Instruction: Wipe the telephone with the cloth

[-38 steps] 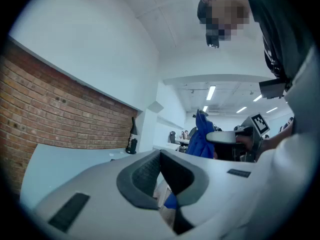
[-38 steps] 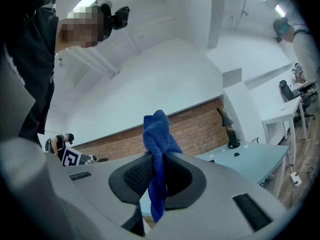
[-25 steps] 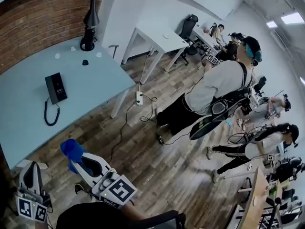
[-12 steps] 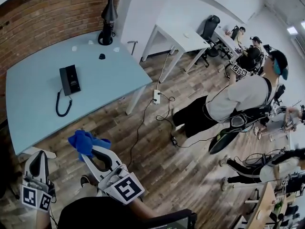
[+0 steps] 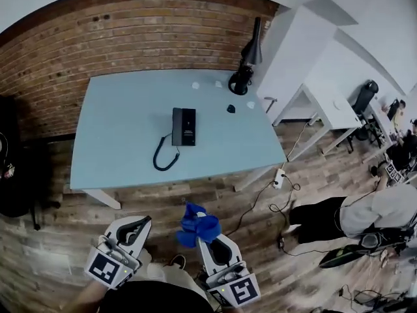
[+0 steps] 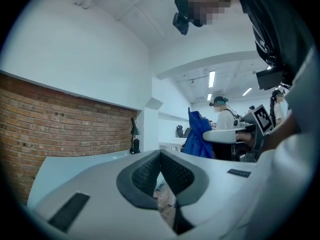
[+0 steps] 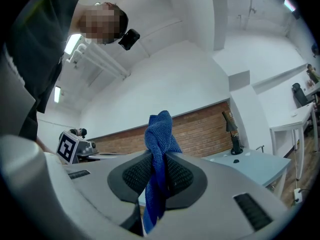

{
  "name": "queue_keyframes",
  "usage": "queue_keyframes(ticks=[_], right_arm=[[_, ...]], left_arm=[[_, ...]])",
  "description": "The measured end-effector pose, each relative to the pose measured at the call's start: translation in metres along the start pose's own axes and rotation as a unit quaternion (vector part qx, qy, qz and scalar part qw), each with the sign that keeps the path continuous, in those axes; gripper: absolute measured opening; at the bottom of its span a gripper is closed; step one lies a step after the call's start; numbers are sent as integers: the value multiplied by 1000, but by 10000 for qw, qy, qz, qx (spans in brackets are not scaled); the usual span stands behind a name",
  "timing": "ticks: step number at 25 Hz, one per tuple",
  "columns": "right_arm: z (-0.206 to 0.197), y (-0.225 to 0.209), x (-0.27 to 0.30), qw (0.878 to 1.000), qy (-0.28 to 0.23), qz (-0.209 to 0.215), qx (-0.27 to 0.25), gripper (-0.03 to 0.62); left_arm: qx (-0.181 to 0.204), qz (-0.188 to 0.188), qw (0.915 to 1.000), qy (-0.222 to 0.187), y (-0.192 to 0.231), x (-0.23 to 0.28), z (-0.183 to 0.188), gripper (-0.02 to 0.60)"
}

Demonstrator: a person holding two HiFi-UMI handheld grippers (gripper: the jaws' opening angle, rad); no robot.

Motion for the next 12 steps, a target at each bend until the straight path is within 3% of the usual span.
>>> queue_keyframes(ticks=[5,12], right_arm=[[3,8,20,9994,176,-221,205,73],[12,20,83,9970,97,-472,607,74]], left_arm=[[-192,-240,9992,238,21,-4,-10,15],[-288,-648,9972,252,88,-18,-15,15]])
Point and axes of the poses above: the fingertips, and each gripper's own axes: x forward along the fingers, y to its left, z out of its top, the point moved 8 cm from there along -x, backward along the fingers, and after that the axes turned 9 degrees about y, right-handed, at the moved point
